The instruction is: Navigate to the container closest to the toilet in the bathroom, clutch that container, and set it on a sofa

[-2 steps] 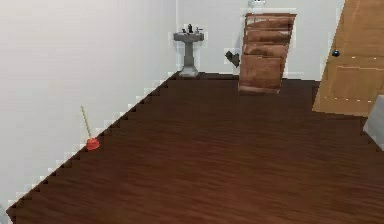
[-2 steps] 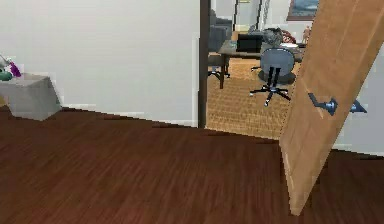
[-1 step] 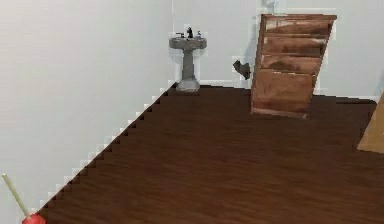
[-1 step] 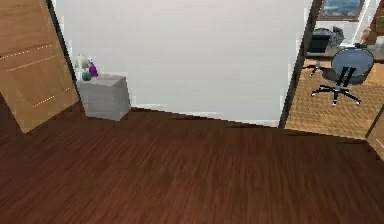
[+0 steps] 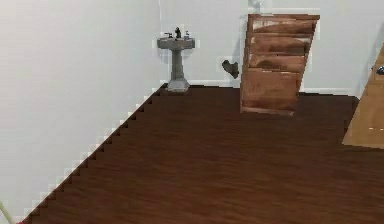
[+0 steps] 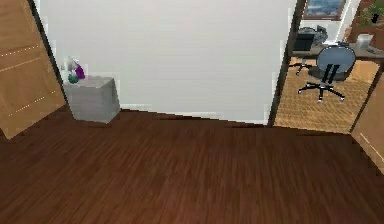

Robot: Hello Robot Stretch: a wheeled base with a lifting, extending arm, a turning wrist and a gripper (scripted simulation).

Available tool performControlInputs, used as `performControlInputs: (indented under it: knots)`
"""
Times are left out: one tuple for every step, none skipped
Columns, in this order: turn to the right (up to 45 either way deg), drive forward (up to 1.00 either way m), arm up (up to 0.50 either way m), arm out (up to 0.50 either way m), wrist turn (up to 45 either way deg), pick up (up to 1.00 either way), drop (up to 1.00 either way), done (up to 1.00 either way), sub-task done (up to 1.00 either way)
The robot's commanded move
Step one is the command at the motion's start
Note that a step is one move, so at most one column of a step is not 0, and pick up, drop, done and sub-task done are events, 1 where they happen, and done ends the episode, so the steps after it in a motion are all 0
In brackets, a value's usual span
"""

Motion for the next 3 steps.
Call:
performControlInputs:
  knots:
    - [0.0,1.00,0.00,0.00,0.0,0.00,0.00,0.00,0.00]
    - [0.0,1.00,0.00,0.00,0.0,0.00,0.00,0.00,0.00]
    - [0.0,1.00,0.00,0.00,0.0,0.00,0.00,0.00,0.00]
